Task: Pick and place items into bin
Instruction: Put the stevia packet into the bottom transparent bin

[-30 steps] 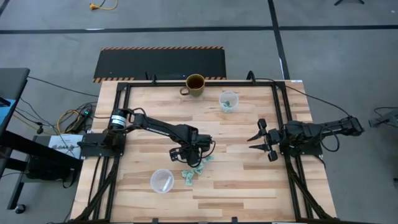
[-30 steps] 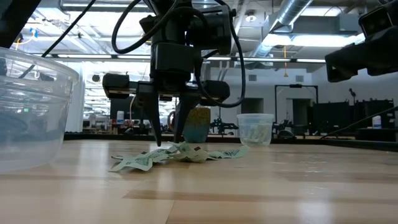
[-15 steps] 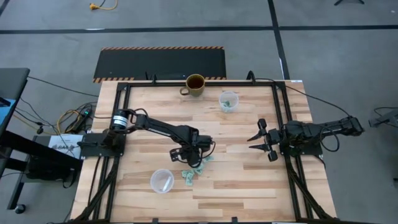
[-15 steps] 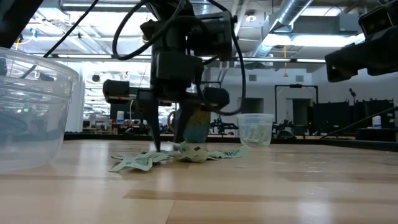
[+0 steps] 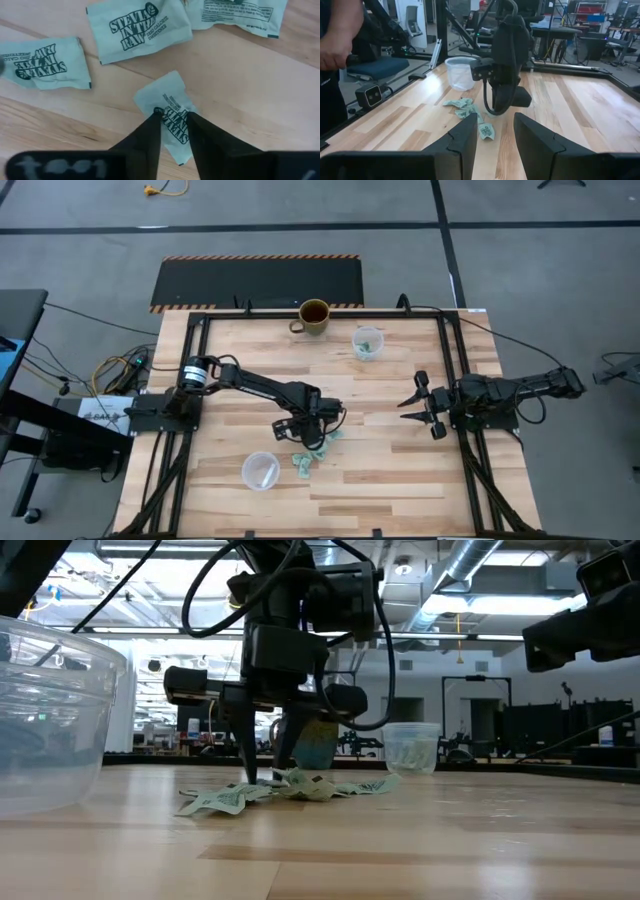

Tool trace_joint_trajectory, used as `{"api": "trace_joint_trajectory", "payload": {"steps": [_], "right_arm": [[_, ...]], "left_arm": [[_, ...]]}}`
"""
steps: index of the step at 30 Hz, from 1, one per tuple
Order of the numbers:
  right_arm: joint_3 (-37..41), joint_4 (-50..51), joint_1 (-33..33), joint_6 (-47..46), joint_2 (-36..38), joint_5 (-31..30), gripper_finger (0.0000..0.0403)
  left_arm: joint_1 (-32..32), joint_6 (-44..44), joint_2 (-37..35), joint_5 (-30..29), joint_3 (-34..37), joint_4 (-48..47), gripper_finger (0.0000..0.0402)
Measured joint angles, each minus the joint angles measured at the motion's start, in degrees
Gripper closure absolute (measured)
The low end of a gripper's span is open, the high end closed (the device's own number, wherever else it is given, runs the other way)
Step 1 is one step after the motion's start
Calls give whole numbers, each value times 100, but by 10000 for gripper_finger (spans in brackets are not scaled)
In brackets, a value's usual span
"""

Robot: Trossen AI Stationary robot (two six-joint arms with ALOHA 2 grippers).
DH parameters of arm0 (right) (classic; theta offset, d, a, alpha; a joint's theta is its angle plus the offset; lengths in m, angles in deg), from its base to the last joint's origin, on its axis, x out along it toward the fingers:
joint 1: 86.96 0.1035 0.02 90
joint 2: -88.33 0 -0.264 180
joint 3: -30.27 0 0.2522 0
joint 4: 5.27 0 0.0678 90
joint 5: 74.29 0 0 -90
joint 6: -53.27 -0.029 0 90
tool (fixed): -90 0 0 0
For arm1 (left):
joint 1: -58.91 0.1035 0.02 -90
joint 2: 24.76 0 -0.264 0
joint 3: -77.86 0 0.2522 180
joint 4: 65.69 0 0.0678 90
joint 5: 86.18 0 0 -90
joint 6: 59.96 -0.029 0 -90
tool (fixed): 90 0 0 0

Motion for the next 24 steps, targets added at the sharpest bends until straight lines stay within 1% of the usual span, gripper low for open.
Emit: {"api": "trace_joint_trajectory", "payload": {"steps": [5,6,10,14,19,24], "right_arm": [[0,0,0,0,0,0,280],[0,0,1,0,0,0,280],[0,0,1,0,-1,0,280],[0,0,1,0,0,0,280],[0,0,1,0,0,0,280],[0,0,1,0,-2,0,280]], "left_arm": [[-2,37,7,0,11,-67,387],[-2,85,9,-5,11,-65,393],[56,136,-112,18,15,-75,395],[229,287,-442,-168,18,-60,399],[411,498,-1238,-247,-256,-246,400],[312,724,-2189,-236,-331,-474,401]]}}
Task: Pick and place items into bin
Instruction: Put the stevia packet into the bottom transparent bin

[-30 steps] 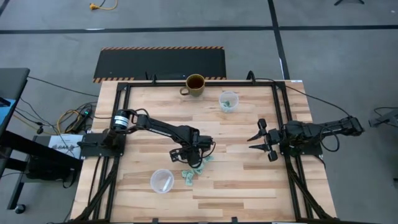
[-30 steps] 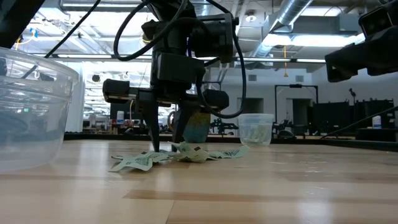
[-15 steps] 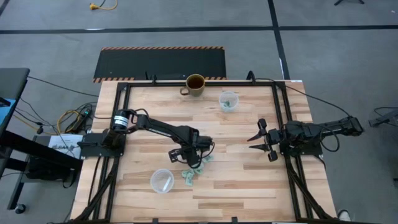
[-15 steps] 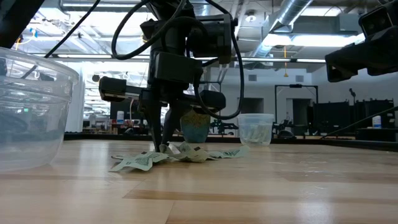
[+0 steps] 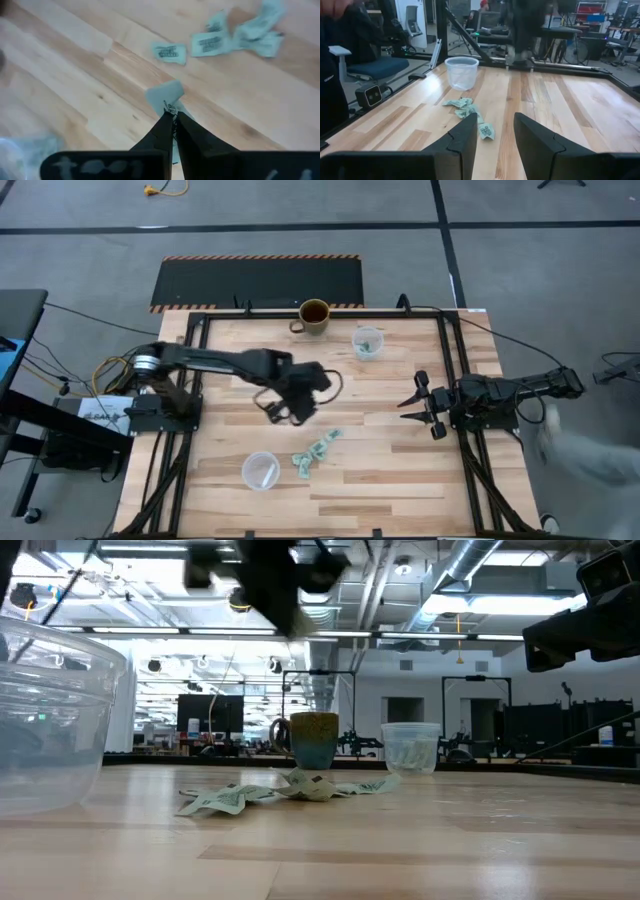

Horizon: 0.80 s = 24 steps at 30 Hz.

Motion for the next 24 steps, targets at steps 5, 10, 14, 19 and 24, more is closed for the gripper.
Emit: {"api": "trace_joint_trajectory", "payload": {"steps": [5,10,14,19,24], "right_arm": [[0,0,0,0,2,-1,280],[0,0,0,0,2,-2,280],[0,0,-2,0,2,-2,280],[0,2,0,0,1,0,280],[0,0,0,0,1,-1,280]], "left_arm": [[-452,448,-603,8,7,-808,401],[-1083,1139,-849,-92,128,-1404,401],[-1641,1618,-910,-93,318,-1586,401],[-2423,1912,-896,-101,615,-1472,401],[-3027,2228,-897,-268,773,-1076,401]]}}
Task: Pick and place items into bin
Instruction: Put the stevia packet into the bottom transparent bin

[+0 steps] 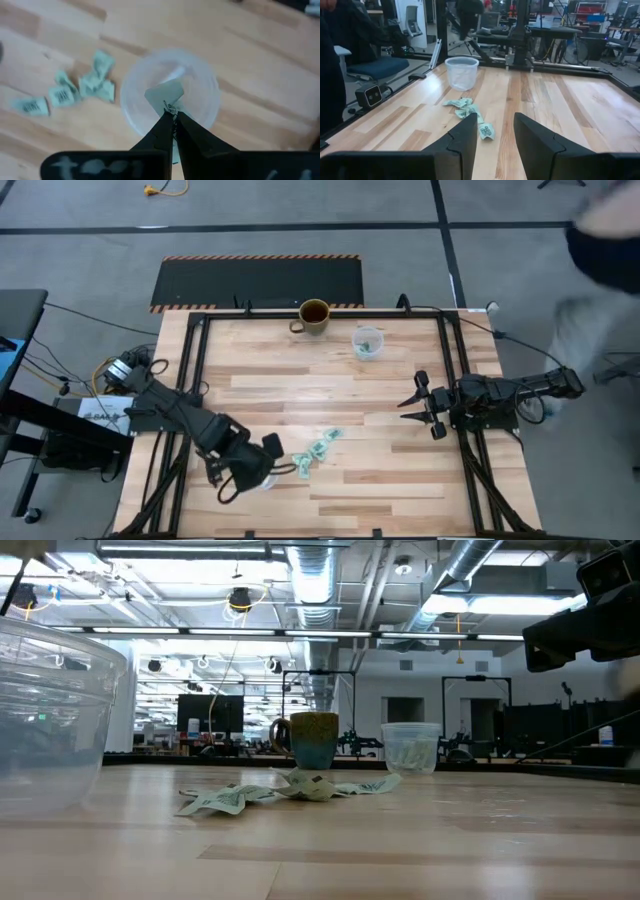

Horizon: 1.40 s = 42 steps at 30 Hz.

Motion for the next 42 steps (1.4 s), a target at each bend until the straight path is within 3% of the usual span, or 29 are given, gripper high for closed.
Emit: {"api": "trace_joint_trajectory", "payload": {"steps": [5,13,29,34,42], "right_arm": [[0,0,0,0,-1,1,280],[0,0,0,0,-1,1,280],[0,0,0,0,1,1,280],[0,0,0,0,0,1,280],[0,0,0,0,1,1,280]], "left_arm": [[-177,580,0,-2,0,626,401],[-110,1563,26,-253,0,380,397],[-109,2272,26,-626,0,173,311],[-3,2813,26,-1479,0,1042,302],[663,4204,132,-1448,-28,2344,301]]}}
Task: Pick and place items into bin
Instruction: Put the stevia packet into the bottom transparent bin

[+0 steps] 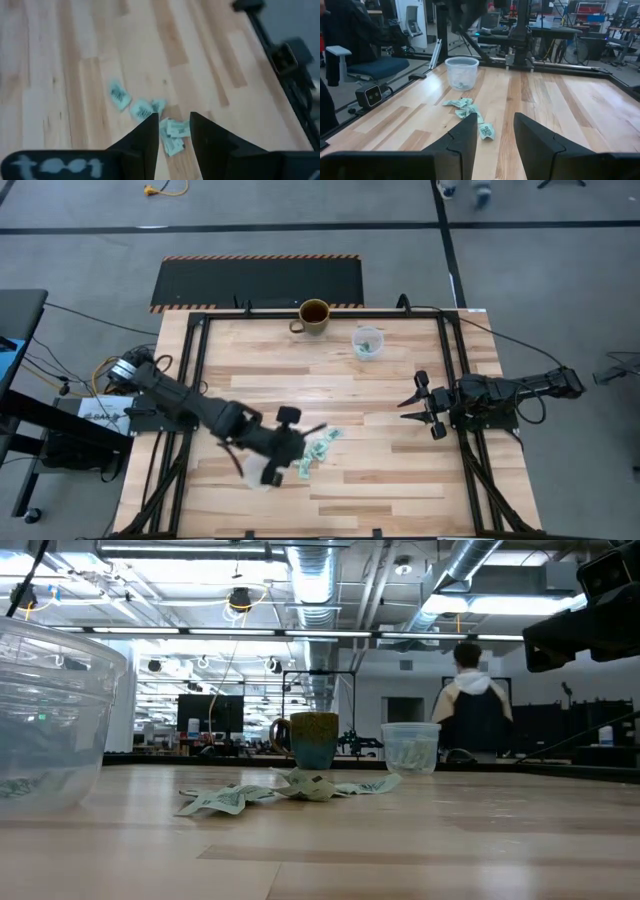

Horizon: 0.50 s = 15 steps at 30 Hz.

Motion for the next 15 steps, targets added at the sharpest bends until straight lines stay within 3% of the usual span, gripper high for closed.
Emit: {"api": "trace_joint_trajectory", "payload": {"steps": [6,15], "right_arm": [[0,1,-2,0,-34,0,280],[-2,15,0,0,-180,2,280]], "left_arm": [[680,988,473,119,-77,276,301],[1148,1370,1487,135,-556,660,301]]}}
